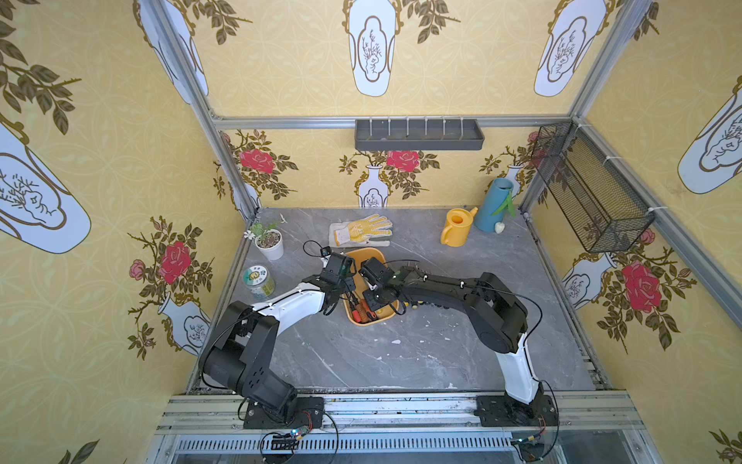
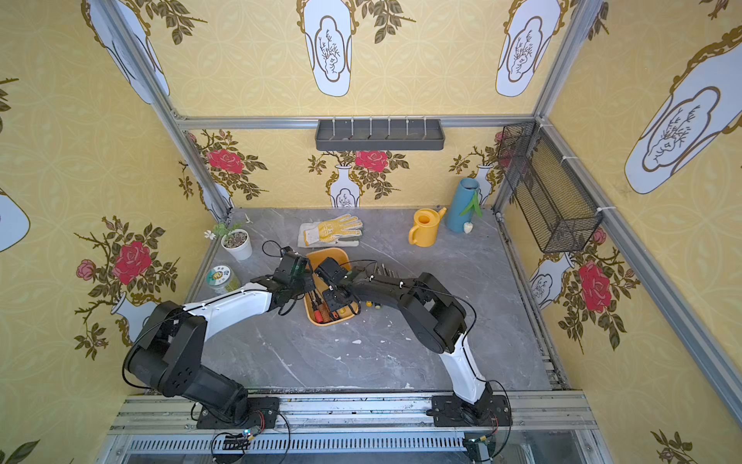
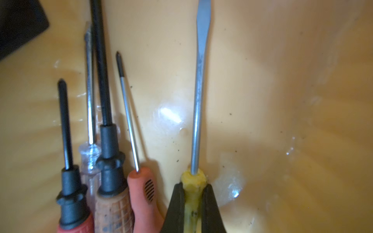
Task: Take out the screwdriver from the storage box
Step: Pick up the screwdriver from the storage box.
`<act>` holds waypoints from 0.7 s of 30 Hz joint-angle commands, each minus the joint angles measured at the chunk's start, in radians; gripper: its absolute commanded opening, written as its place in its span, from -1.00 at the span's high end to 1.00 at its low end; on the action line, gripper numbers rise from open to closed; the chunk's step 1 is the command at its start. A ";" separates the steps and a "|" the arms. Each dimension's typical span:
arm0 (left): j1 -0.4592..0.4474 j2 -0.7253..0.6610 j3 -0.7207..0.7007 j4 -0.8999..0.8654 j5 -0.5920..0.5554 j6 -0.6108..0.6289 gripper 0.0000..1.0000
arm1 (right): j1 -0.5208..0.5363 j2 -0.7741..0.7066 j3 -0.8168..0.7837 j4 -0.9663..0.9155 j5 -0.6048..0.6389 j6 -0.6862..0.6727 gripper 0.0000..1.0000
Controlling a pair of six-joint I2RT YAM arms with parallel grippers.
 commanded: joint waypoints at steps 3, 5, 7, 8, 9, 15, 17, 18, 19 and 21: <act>0.000 0.004 0.039 -0.021 0.000 0.034 1.00 | -0.020 -0.040 -0.051 0.047 -0.023 0.052 1.00; 0.001 0.006 0.058 -0.044 0.001 0.059 1.00 | -0.031 -0.057 -0.069 0.067 -0.035 0.068 1.00; 0.001 0.009 0.089 -0.087 -0.010 0.077 1.00 | -0.043 -0.071 -0.087 0.087 -0.046 0.084 1.00; 0.000 0.013 0.105 -0.111 -0.018 0.086 1.00 | -0.049 -0.077 -0.097 0.097 -0.049 0.089 1.00; 0.000 0.017 0.127 -0.143 -0.027 0.093 1.00 | -0.052 -0.085 -0.105 0.106 -0.054 0.093 1.00; 0.000 0.056 0.216 -0.272 -0.062 0.115 1.00 | -0.069 -0.101 -0.135 0.145 -0.088 0.110 1.00; 0.000 0.079 0.249 -0.317 -0.063 0.126 1.00 | -0.074 -0.100 -0.140 0.158 -0.108 0.115 1.00; 0.000 0.091 0.267 -0.340 -0.065 0.132 1.00 | -0.077 -0.098 -0.140 0.160 -0.119 0.120 1.00; 0.001 0.100 0.278 -0.357 -0.066 0.138 1.00 | -0.080 -0.097 -0.141 0.163 -0.125 0.124 1.00; -0.003 0.112 0.296 -0.385 -0.075 0.153 1.00 | -0.081 -0.096 -0.144 0.172 -0.137 0.130 1.00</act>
